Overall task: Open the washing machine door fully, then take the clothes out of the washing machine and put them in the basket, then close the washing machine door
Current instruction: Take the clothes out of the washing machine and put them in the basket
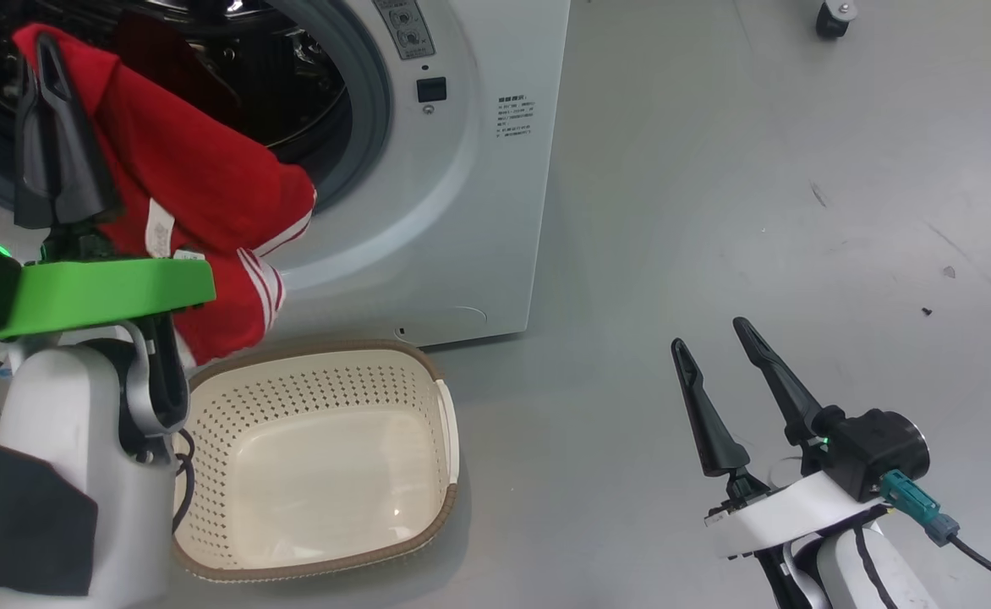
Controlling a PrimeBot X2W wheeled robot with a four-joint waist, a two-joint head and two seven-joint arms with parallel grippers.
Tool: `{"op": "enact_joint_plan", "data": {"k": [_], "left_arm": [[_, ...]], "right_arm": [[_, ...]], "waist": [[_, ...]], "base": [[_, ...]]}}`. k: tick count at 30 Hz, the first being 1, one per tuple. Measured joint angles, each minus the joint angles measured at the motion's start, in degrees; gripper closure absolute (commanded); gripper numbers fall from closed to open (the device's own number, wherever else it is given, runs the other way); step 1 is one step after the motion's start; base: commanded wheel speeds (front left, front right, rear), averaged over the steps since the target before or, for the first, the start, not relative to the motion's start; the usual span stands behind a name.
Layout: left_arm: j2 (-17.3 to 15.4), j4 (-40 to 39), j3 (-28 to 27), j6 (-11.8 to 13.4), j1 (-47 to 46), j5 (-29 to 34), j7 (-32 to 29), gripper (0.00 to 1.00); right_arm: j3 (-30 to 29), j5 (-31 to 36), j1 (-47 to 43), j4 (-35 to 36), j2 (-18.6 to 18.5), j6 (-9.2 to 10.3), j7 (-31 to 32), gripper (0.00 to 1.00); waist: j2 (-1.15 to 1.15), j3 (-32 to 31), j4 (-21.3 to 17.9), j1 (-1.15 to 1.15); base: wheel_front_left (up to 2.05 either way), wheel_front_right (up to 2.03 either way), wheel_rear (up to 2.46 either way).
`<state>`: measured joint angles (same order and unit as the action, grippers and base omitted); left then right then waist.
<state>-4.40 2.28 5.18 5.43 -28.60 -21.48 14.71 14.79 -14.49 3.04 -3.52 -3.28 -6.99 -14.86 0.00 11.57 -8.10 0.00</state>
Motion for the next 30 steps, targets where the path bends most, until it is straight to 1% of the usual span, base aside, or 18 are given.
{"op": "enact_joint_plan", "data": {"k": [7,13,16,25,30], "left_arm": [[0.37,-5.01,-0.12,0.08,2.24,1.94,0.04,1.00],[1.45,-6.50,1.01,0.32,6.12,2.18,0.05,1.00],[1.48,-6.41,1.65,0.33,8.20,2.15,0.05,1.00],[1.70,-1.98,2.63,0.78,15.01,0.70,0.01,1.00],[1.74,1.82,3.33,0.79,16.70,-1.05,0.00,1.00]], "right_arm": [[-0.03,0.01,-0.12,0.12,-0.02,0.00,0.00,0.00],[-0.11,0.07,-0.12,1.14,-0.08,0.00,0.00,0.00],[-0.03,0.09,-0.12,1.42,-0.12,0.00,0.00,0.00],[0.44,0.09,0.00,2.59,-0.27,0.00,0.00,0.00],[0.36,0.08,0.22,3.39,-0.29,0.00,0.00,0.00]], "waist": [[0.00,-0.20,0.51,0.00],[0.00,0.55,0.81,0.00],[0.00,1.29,0.95,0.00],[0.00,4.36,0.79,0.00],[0.00,6.57,0.24,0.00]], "base": [[0.00,0.00,0.00],[0.00,0.00,0.00],[0.00,0.00,0.00],[0.00,0.00,0.00],[0.00,0.00,0.00]]}}
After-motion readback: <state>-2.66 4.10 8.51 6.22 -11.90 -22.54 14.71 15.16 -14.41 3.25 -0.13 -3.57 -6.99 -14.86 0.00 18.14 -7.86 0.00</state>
